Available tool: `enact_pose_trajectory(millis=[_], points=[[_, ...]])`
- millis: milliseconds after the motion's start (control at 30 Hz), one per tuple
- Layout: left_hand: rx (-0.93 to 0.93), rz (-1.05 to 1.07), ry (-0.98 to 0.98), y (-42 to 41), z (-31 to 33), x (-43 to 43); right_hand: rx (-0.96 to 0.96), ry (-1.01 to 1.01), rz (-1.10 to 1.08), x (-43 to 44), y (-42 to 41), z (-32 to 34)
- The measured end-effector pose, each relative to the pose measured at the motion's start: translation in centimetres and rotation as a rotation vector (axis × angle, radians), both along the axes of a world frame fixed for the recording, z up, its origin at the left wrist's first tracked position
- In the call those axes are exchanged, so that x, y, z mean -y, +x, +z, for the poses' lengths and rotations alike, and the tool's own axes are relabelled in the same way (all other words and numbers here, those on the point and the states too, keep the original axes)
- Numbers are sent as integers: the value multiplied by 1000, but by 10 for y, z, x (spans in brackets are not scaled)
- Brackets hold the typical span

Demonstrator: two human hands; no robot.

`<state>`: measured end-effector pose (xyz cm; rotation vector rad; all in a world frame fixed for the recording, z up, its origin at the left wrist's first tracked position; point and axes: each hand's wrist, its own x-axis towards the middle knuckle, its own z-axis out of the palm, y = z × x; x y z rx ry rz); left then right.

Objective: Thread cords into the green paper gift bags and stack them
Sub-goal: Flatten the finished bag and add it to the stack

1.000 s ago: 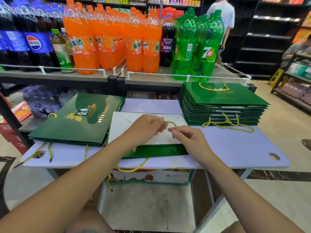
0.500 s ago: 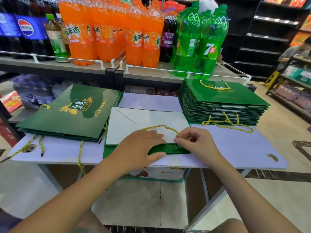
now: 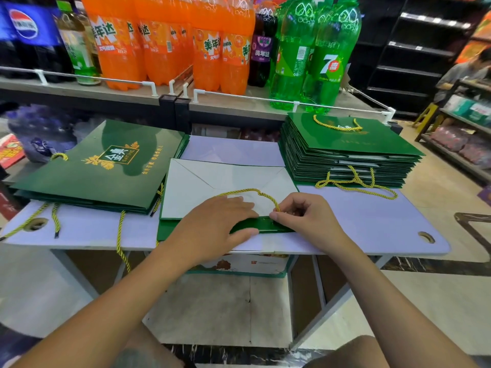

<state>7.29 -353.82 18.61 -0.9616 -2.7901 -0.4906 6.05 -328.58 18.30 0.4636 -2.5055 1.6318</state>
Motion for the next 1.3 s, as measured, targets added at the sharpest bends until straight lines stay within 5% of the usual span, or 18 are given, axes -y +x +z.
enact_pose_trajectory(millis=[667, 867, 1067, 1300], points=[[-1, 37, 96, 5, 6, -2, -53, 649, 80, 5, 7, 60], [25, 57, 165, 4, 3, 0, -432, 422, -343, 9, 46, 59], [25, 72, 146, 3, 3, -1, 47, 484, -377, 30, 64, 42], [14, 60, 119, 2, 3, -1, 255, 172, -324, 45, 54, 37]])
